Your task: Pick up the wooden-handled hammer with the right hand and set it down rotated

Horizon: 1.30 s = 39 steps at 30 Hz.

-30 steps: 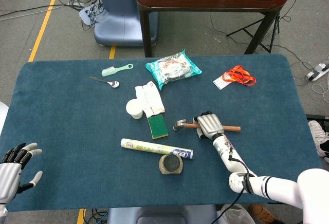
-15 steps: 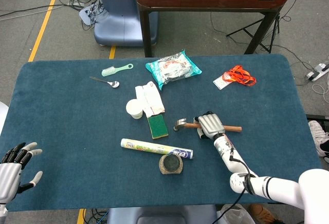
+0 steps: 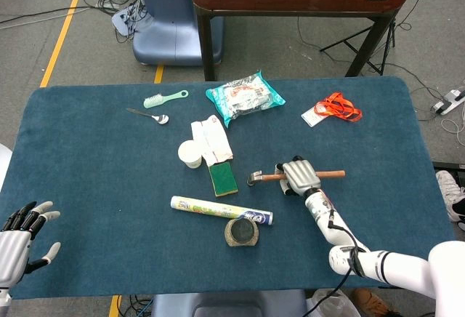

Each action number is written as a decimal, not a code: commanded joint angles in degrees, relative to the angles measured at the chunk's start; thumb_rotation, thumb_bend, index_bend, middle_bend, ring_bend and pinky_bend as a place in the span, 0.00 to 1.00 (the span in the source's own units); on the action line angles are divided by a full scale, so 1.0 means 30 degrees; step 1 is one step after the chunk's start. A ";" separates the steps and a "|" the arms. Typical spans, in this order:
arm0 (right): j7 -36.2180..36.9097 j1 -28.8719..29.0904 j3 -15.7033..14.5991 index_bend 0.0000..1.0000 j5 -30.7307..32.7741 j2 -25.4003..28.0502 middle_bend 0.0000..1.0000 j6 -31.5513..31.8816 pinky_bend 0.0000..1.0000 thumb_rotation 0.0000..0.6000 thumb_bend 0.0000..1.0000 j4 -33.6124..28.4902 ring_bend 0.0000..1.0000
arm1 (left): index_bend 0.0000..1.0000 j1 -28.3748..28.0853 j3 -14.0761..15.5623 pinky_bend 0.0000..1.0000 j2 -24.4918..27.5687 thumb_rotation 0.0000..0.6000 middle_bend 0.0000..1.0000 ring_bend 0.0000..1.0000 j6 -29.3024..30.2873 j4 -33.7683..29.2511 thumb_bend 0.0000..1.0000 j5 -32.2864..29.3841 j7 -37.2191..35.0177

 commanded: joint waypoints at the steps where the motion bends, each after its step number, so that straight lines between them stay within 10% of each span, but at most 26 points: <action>1: 0.0214 -0.0084 0.0021 0.69 -0.0189 0.0168 0.71 -0.0022 0.18 1.00 0.91 -0.0119 0.44 | 0.28 -0.0002 0.0003 0.13 -0.0001 1.00 0.17 0.08 -0.0007 0.0002 0.25 0.0001 0.0000; 16: 0.2048 -0.0453 0.0383 0.75 -0.1004 0.1674 0.77 -0.0558 0.27 1.00 0.98 -0.1362 0.55 | 0.28 0.0022 0.0011 0.13 0.0003 1.00 0.17 0.08 0.0053 -0.0002 0.25 0.0039 -0.0046; 30: 0.3462 -0.0366 0.0729 0.78 -0.1344 0.3129 0.80 -0.1366 0.69 1.00 1.00 -0.2625 0.64 | 0.28 -0.0004 0.0037 0.13 -0.0035 1.00 0.17 0.08 0.0016 -0.0006 0.25 0.0102 0.0057; 39: 0.4133 -0.0135 0.0925 0.79 -0.1129 0.3144 0.82 -0.1715 0.78 1.00 1.00 -0.2905 0.68 | 0.28 -0.0011 0.0050 0.13 -0.0037 1.00 0.17 0.08 -0.0002 -0.0013 0.25 0.0115 0.0091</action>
